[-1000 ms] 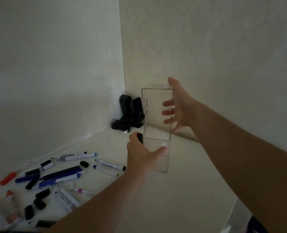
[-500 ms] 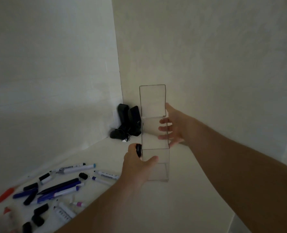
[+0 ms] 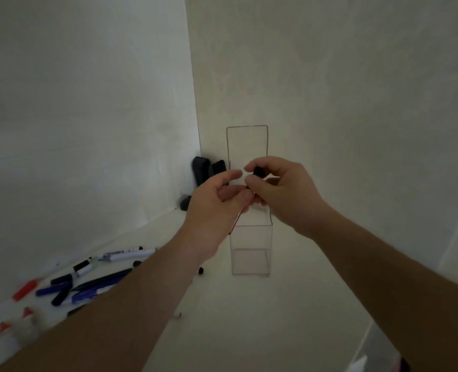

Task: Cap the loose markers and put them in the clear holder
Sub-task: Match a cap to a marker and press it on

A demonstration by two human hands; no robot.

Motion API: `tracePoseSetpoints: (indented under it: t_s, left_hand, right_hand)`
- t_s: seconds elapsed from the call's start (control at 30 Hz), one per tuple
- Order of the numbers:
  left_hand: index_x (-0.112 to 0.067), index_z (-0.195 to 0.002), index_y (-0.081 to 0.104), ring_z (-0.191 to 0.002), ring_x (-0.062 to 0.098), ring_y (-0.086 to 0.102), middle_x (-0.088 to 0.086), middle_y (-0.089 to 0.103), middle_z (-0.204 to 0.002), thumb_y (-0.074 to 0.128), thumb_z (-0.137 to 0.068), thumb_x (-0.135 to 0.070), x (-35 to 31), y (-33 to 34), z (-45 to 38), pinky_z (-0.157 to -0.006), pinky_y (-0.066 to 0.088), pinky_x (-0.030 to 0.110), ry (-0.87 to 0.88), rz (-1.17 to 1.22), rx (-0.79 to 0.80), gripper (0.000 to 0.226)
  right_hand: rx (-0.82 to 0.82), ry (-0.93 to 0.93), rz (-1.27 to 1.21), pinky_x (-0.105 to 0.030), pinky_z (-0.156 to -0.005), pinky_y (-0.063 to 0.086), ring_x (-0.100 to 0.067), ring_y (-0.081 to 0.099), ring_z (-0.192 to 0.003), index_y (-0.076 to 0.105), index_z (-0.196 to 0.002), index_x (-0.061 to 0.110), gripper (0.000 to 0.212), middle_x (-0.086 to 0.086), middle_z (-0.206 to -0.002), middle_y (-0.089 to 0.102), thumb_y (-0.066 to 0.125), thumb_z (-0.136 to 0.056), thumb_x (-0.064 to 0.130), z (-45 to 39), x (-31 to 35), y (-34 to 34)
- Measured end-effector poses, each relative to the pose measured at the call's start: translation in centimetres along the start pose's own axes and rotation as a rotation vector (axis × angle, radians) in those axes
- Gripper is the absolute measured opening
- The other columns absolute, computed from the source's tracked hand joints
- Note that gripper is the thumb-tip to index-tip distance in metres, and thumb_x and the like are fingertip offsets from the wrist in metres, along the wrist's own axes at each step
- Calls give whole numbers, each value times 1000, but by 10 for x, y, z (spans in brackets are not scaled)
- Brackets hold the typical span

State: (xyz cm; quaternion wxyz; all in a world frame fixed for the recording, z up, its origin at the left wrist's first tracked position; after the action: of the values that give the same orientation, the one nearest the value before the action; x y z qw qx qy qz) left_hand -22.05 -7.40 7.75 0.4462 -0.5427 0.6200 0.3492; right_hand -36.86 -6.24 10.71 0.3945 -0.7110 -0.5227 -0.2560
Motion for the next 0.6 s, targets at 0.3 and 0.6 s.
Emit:
tracePoseSetpoints:
  t_s: [0.3, 0.6]
  left_hand:
    - [-50, -148, 26, -130, 8, 44, -22, 45, -140, 88, -73, -30, 74, -35, 6, -102, 42, 35, -278, -200, 49, 100]
    - [-51, -151, 19, -131, 3, 48, -20, 49, -146, 89, -68, -17, 142, -3, -4, -79, 52, 11, -302, -260, 200, 115]
  right_hand:
    - [-300, 23, 330, -20, -58, 46, -4, 64, -64, 52, -96, 30, 19, 11, -81, 66, 71, -95, 30, -4, -18, -18]
    - [141, 4, 830, -40, -85, 49, -15, 48, -91, 59, -109, 39, 20, 5, -94, 58, 41, -104, 46, 15, -76, 44]
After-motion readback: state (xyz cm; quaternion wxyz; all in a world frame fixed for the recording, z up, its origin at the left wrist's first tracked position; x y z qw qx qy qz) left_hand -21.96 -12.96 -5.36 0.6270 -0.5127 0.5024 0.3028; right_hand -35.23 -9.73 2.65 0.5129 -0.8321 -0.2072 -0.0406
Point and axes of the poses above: each hand's wrist, its own z-axis away from the middle knuckle, its own y-axis out of the palm, x = y × z, the point moved 4 cm from there along -z, towards the middle knuckle
